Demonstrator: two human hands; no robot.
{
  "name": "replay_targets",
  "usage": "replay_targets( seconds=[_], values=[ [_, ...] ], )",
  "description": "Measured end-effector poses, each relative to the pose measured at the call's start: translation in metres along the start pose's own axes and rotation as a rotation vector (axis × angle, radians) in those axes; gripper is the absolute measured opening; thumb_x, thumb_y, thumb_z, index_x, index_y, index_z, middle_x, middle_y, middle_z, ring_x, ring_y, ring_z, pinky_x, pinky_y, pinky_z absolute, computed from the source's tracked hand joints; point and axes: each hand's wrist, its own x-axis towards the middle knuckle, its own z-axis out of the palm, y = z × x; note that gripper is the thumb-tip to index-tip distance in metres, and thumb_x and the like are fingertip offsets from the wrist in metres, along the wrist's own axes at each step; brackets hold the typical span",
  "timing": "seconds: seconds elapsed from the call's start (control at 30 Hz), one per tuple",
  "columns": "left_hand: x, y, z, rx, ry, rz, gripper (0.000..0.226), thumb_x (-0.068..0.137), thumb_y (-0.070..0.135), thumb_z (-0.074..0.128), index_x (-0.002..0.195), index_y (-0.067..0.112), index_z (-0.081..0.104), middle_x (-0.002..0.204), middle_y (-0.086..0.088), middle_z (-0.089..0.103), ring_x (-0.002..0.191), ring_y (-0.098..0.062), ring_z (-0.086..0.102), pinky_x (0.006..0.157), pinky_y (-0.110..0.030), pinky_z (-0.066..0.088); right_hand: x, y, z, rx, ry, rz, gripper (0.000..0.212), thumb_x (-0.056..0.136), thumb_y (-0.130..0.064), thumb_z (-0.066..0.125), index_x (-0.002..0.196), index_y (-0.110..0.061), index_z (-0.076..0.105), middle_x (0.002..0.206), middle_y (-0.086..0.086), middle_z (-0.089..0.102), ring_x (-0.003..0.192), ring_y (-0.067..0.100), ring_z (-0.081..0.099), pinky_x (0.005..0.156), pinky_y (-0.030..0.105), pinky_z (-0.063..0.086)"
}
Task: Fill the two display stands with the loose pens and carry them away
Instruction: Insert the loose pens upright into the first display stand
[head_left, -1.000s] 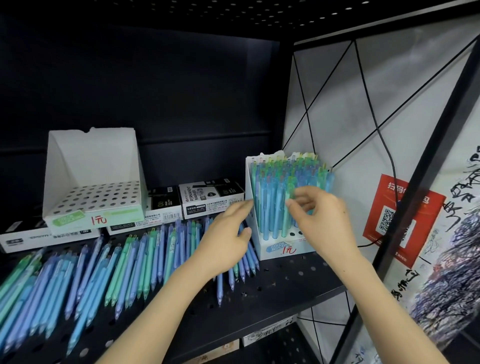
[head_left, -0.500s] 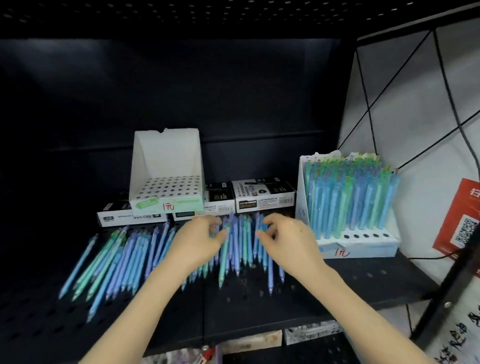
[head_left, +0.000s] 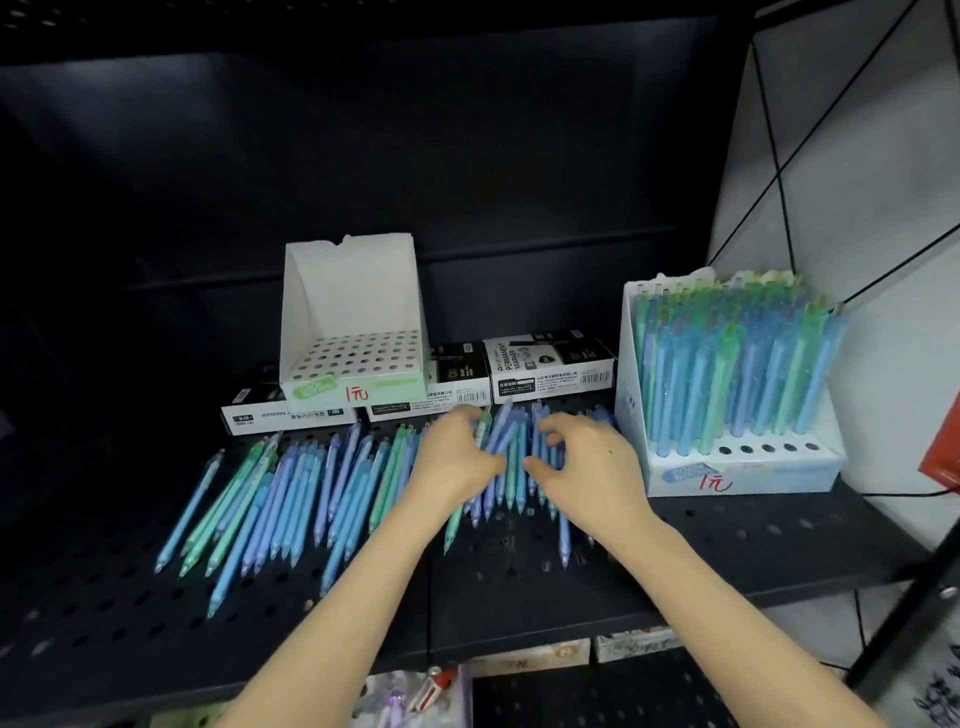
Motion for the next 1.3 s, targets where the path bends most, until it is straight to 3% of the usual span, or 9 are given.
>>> replay_targets(
  seconds=[0.13, 0.27, 0.43, 0.57, 0.63, 0.7, 1.0, 1.2, 1.3],
  values=[
    [0.006, -0.005, 0.000, -0.283, -0.042, -0.115, 0.061, 0.079, 0.008, 0.071, 0.134, 0.005, 0.045, 0.134, -0.011, 0.050, 0.116, -0.022, 0.052, 0.101, -0.034, 0.041, 0.000, 0.001, 0.000, 0.014, 0.015, 0.006, 0.044, 0.085, -0.030, 0.063, 0.126, -0.018, 0.054, 0.116, 0.002, 0.061, 0.107, 0.019, 0.055, 0.088, 0.028, 0.043],
    [0.004, -0.006, -0.009, -0.642, -0.082, -0.214, 0.063, 0.081, -0.002, 0.066, 0.137, -0.001, 0.038, 0.140, -0.016, 0.044, 0.128, -0.025, 0.043, 0.101, -0.027, 0.031, 0.000, 0.002, 0.000, 0.029, 0.024, 0.018, 0.042, 0.086, -0.029, 0.062, 0.125, -0.017, 0.054, 0.116, 0.002, 0.060, 0.102, 0.020, 0.057, 0.085, 0.027, 0.042],
    [-0.004, -0.008, -0.023, -0.893, -0.123, -0.243, 0.077, 0.065, 0.003, 0.072, 0.134, 0.001, 0.041, 0.140, -0.015, 0.046, 0.133, -0.025, 0.038, 0.116, -0.044, 0.018, 0.000, 0.000, -0.002, 0.066, 0.113, 0.022, 0.031, 0.091, -0.033, 0.055, 0.115, -0.015, 0.062, 0.105, 0.001, 0.062, 0.088, 0.017, 0.059, 0.073, 0.026, 0.043],
    [-0.008, -0.004, -0.029, -0.984, -0.159, -0.171, 0.053, 0.063, 0.004, 0.072, 0.113, 0.005, 0.055, 0.118, -0.012, 0.061, 0.117, -0.021, 0.053, 0.109, -0.037, 0.031, 0.002, -0.012, -0.012, 0.393, 0.124, 0.034, 0.023, 0.092, -0.036, 0.052, 0.100, -0.021, 0.067, 0.091, -0.009, 0.066, 0.078, 0.006, 0.058, 0.070, 0.021, 0.045],
    [-0.011, 0.000, -0.030, -0.965, -0.209, -0.104, 0.024, 0.079, -0.003, 0.063, 0.099, 0.010, 0.062, 0.102, -0.007, 0.068, 0.097, -0.012, 0.062, 0.095, -0.027, 0.042, 0.005, -0.023, -0.020, 0.648, 0.049, 0.083, 0.020, 0.091, -0.038, 0.054, 0.092, -0.023, 0.067, 0.082, -0.010, 0.067, 0.075, 0.003, 0.060, 0.073, 0.022, 0.048],
    [-0.014, 0.006, -0.031, -0.950, -0.247, -0.019, 0.023, 0.084, -0.005, 0.057, 0.101, 0.010, 0.064, 0.103, -0.007, 0.070, 0.092, -0.008, 0.066, 0.078, -0.016, 0.048, 0.007, -0.033, -0.027, 0.774, 0.011, 0.112, 0.021, 0.087, -0.040, 0.059, 0.090, -0.021, 0.069, 0.077, -0.005, 0.068, 0.068, 0.001, 0.059, 0.070, 0.021, 0.049],
    [-0.023, 0.033, -0.029, -0.968, -0.164, 0.199, 0.023, 0.089, -0.003, 0.053, 0.100, 0.012, 0.066, 0.096, -0.009, 0.072, 0.086, -0.014, 0.067, 0.076, -0.019, 0.053, 0.006, -0.041, -0.061, 0.815, 0.116, 0.152, 0.027, 0.092, -0.022, 0.057, 0.072, -0.005, 0.066, 0.047, -0.008, 0.053, 0.044, 0.004, 0.046, 0.048, 0.018, 0.039],
    [-0.022, 0.050, -0.022, -1.048, -0.159, 0.212, 0.022, 0.091, -0.001, 0.050, 0.095, 0.016, 0.063, 0.078, 0.003, 0.071, 0.068, -0.005, 0.060, 0.059, -0.016, 0.047, -0.006, -0.027, -0.099, 0.790, 0.249, 0.103, 0.027, 0.093, -0.020, 0.056, 0.076, -0.001, 0.063, 0.055, 0.007, 0.056, 0.046, 0.017, 0.051, 0.052, 0.033, 0.049],
    [-0.018, 0.056, -0.021, -1.097, -0.184, 0.227, 0.022, 0.091, -0.001, 0.049, 0.097, 0.015, 0.063, 0.078, 0.002, 0.070, 0.067, -0.006, 0.059, 0.059, -0.016, 0.047, -0.018, -0.010, -0.126, 0.727, 0.370, 0.067, 0.011, 0.093, -0.013, 0.052, 0.086, -0.015, 0.061, 0.072, 0.012, 0.063, 0.055, 0.015, 0.056, 0.054, 0.030, 0.052]
  ],
)
